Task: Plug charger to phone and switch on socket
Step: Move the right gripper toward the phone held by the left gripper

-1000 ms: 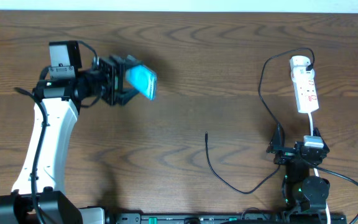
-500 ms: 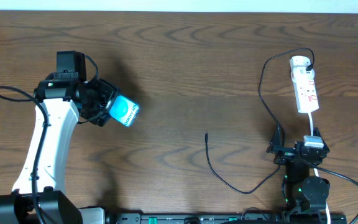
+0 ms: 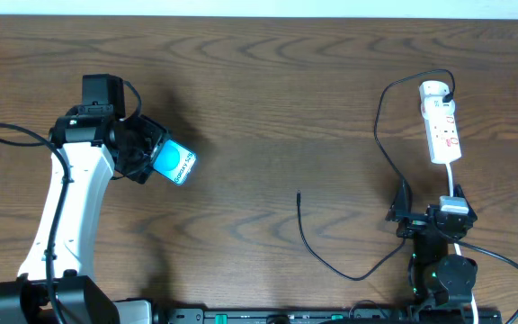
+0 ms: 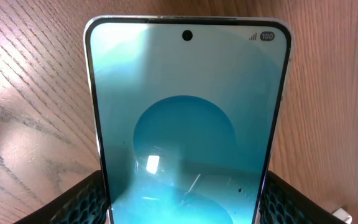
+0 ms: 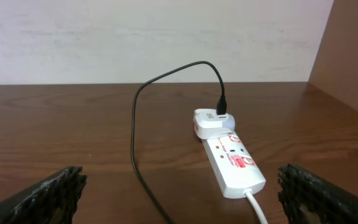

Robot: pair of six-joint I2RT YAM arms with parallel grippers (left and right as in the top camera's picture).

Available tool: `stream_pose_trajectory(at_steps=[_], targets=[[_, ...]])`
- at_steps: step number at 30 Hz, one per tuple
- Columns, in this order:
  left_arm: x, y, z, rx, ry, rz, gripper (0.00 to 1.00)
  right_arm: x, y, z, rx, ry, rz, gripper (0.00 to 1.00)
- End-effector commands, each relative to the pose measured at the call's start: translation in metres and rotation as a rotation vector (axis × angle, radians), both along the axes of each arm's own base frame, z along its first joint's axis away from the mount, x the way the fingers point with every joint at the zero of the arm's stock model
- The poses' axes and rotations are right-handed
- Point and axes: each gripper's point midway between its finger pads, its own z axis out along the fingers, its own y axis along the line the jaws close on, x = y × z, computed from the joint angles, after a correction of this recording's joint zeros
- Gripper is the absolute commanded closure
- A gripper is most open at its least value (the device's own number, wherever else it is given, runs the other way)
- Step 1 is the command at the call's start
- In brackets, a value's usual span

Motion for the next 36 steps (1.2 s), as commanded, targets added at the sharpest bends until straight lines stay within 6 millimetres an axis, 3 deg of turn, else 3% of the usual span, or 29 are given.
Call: stream_pose_trajectory(at_steps=[1, 4, 5, 8, 11, 15, 19, 24, 29, 32, 34, 36], targets=[[-0.003, 0.000, 0.000, 0.012, -0.003, -0.010, 0.93, 0.000, -0.004, 0.004, 0.010, -0.019, -0.020, 0.01], [-0.003, 0.000, 0.000, 0.012, -0.003, -0.010, 0.93, 0.001, 0.004, 0.025, 0.071, -0.112, 0.026, 0.01], [-0.003, 0.000, 0.000, 0.012, -0.003, -0.010, 0.93, 0.000, 0.012, 0.042, 0.118, -0.182, 0.078, 0.01], [-0.003, 0.000, 0.000, 0.012, -0.003, -0.010, 0.93, -0.004, 0.033, 0.064, 0.166, -0.259, 0.205, 0.01], [-0.003, 0.000, 0.000, 0.012, -0.003, -0.010, 0.93, -0.005, 0.040, 0.069, 0.270, -0.227, 0.250, 0.01], [-0.003, 0.000, 0.000, 0.012, -0.003, -0.010, 0.93, 0.000, 0.050, 0.069, 0.317, -0.087, 0.289, 0.01], [-0.003, 0.000, 0.000, 0.012, -0.003, -0.010, 0.93, 0.019, 0.070, 0.088, 0.339, 0.061, 0.386, 0.01], [-0.003, 0.000, 0.000, 0.011, -0.002, -0.010, 0.93, 0.056, 0.130, 0.115, 0.407, 0.328, 0.739, 0.01], [-0.003, -0.001, 0.000, 0.008, -0.002, -0.011, 0.93, 0.085, 0.183, 0.128, 0.640, 0.575, 1.186, 0.01], [-0.003, -0.001, 0.000, 0.005, -0.001, -0.003, 0.93, 0.103, 0.194, 0.121, 0.719, 0.604, 1.385, 0.01], [-0.003, -0.004, 0.001, -0.019, 0.003, 0.012, 0.93, 0.126, 0.199, 0.079, 0.918, 0.772, 1.340, 0.01], [-0.003, -0.004, 0.001, -0.029, 0.007, 0.033, 0.93, 0.132, 0.200, 0.060, 1.022, 0.866, 1.288, 0.01]])
